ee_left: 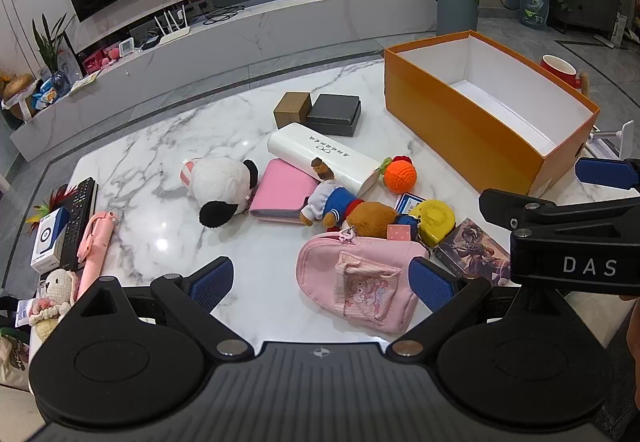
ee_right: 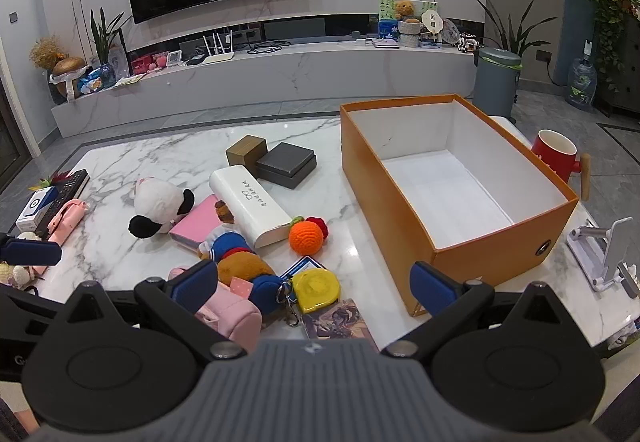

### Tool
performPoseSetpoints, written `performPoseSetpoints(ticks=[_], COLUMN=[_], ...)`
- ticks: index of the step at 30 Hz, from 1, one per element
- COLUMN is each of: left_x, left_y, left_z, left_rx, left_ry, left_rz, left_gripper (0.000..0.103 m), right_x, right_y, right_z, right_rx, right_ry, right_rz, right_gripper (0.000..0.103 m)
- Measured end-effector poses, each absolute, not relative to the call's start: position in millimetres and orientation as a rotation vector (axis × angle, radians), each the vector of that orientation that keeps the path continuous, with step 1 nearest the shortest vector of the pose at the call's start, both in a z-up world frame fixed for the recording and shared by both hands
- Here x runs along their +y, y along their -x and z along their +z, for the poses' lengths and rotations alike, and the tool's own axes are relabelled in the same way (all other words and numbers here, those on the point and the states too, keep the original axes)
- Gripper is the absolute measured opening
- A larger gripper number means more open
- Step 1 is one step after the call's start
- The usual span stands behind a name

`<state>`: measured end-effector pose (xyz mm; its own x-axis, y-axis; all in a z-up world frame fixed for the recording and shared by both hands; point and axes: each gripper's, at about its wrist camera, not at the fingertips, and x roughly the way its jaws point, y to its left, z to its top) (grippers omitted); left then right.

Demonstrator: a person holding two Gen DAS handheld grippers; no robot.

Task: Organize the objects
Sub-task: 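Move both tools toward the pink backpack and the anime card box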

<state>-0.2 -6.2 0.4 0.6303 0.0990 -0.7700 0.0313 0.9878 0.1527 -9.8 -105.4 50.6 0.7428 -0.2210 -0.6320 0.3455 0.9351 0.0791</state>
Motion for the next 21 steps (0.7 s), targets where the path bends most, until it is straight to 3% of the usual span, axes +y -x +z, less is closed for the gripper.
performPoseSetpoints(ticks=[21], left_x=[-6.9], left_y=[-0.1], left_z=[3.0], left_rx=[0.875], left_ry=[-0.22], left_rz=[-0.112], left_gripper=[0.103], right_x=[-107.9], right_y=[12.2], right_z=[53.0], right_rx=[0.665], right_ry=[-0.204], right_rz=[-0.322], right_gripper=[0.102])
